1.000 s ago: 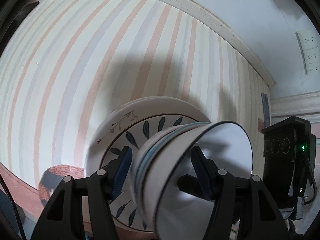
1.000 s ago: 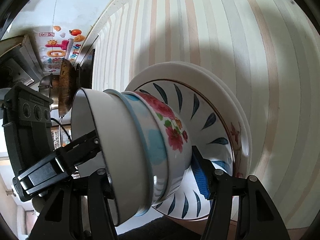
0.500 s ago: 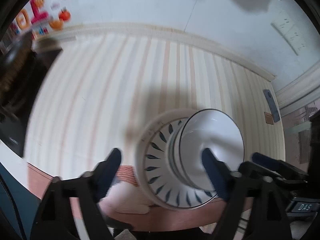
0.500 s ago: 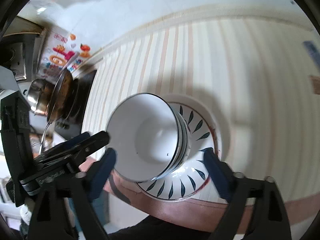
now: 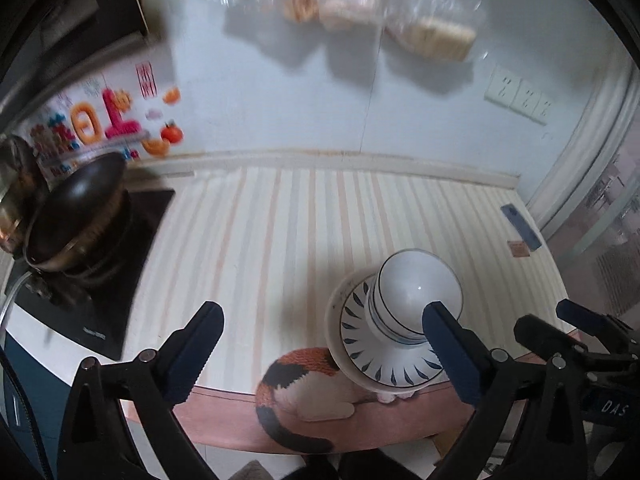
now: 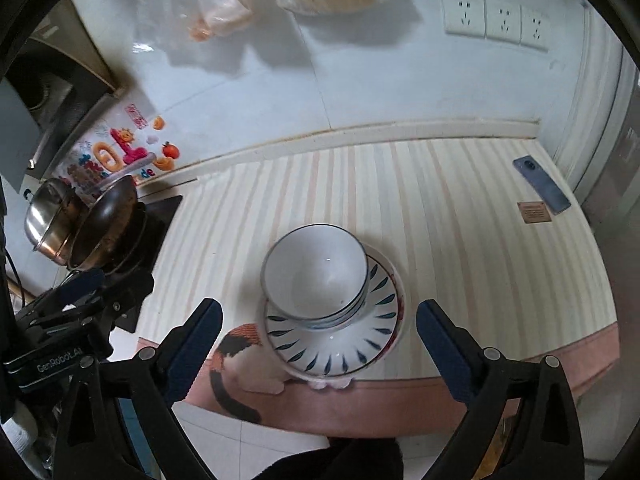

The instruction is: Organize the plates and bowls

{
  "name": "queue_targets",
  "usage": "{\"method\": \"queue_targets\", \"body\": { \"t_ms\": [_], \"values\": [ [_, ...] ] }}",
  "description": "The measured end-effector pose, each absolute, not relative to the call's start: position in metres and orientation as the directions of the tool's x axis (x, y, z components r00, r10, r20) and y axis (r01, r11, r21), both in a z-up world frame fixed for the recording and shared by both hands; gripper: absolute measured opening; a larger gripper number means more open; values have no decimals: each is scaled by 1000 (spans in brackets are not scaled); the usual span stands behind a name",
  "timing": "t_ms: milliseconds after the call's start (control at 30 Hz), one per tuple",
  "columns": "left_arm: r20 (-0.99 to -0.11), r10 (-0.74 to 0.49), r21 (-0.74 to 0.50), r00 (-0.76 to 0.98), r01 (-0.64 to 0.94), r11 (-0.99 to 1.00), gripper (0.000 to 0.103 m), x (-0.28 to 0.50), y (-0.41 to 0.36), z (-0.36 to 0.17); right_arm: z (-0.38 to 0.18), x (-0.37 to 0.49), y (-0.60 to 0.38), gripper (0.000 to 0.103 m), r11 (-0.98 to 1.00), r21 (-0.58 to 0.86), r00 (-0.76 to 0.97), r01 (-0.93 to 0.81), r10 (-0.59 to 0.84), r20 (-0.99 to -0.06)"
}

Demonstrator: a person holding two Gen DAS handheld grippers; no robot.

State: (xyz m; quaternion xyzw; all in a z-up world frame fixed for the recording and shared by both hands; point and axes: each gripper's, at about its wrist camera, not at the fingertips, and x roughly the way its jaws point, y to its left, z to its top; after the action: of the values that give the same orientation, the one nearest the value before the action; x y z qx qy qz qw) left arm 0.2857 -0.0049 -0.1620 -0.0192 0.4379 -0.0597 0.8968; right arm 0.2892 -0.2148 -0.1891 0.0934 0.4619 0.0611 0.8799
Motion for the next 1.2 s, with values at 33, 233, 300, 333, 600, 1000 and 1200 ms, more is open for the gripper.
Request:
{"method": "queue_targets", "body": {
  "t_ms": [33, 233, 300, 333, 600, 1000, 1200],
  "values": [
    [-774, -128, -91, 621, 90, 992, 102, 280, -2, -156, -182, 281, -213, 100, 976, 214, 577, -22, 188, -795],
    [-733, -111, -80, 671, 77, 994, 103, 235, 4, -126, -147, 230, -200, 101, 976, 215, 635, -26, 182, -750],
    [-719, -109, -79, 687, 75, 994, 103, 218, 6, -117, -135, 212, -197, 101, 978, 205, 659, -30, 174, -732],
    [-715, -106, -81, 691, 69, 994, 103, 212, 7, -114, -129, 202, -196, 101, 980, 194, 672, -32, 165, -722],
    [-662, -10, -47, 749, -28, 998, 103, 143, 13, -84, -97, 136, -197, 103, 986, 159, 729, -45, 141, -670],
    [-657, 0, -33, 754, -29, 999, 103, 90, 8, -80, -79, 78, -197, 103, 988, 135, 757, -71, 141, -639],
    [-652, -2, -29, 758, -23, 999, 103, 76, 5, -79, -68, 61, -188, 103, 993, 94, 777, -76, 118, -618]
  ]
}}
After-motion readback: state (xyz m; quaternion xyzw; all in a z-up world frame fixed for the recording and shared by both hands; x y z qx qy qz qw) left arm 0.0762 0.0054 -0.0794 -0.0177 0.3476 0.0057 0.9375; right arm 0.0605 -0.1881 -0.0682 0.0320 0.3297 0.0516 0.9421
